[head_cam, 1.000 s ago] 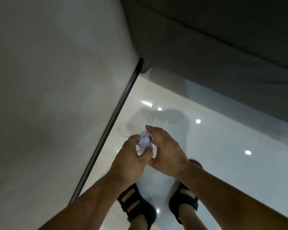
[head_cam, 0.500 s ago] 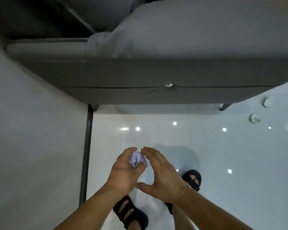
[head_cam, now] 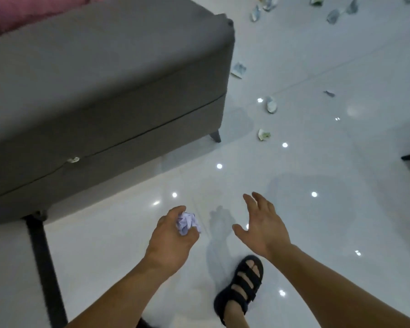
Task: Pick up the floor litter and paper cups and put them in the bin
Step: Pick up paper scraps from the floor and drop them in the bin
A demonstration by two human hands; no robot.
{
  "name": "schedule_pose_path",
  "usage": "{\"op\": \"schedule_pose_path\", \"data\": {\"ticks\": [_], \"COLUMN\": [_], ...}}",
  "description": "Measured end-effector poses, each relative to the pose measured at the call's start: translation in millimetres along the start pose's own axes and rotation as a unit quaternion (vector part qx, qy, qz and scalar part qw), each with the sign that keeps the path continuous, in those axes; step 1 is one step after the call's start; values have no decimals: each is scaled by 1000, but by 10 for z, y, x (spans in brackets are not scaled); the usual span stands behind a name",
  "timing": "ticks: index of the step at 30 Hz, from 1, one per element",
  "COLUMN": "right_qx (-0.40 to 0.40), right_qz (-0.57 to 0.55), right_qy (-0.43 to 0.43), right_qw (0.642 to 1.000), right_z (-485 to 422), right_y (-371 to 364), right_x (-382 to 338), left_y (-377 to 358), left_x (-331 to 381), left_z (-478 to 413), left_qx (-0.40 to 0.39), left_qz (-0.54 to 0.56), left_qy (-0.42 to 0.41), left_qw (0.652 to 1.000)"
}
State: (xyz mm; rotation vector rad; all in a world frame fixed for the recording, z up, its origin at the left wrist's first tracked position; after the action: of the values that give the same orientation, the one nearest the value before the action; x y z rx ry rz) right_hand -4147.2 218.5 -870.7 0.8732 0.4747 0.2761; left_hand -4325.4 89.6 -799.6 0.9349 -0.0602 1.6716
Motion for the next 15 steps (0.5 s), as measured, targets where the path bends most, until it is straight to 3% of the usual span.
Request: {"op": "schedule_pose_path", "data": {"ticks": [6,15], "right_qx": [14,7], "right_qz": [-44,-71], "right_qy": [-58,-91], "right_qw": [997,993], "right_z": [-393,-1404], "right_y": [494,845], "right_x": [795,1173], "left_y": [-780,-1173], "left_x": [756,1336], "left_z": [-345,-1329], "left_qx": [-55,-73], "left_qz": [-49,-159], "left_qy": [-21,-35], "left_qw": [997,984]}}
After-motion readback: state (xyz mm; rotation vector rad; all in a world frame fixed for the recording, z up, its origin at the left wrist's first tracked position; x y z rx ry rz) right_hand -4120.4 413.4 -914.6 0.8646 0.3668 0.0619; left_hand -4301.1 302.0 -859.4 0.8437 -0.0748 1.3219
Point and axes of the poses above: each hand's wrist, its own z-axis away from the middle knuckle, its own y-axis out of the back of the hand, x = y × z, the point moved 7 cm from there along -z, towards the middle knuckle, and after that the axes turned 4 degrees about x, right-handed, at the moved point
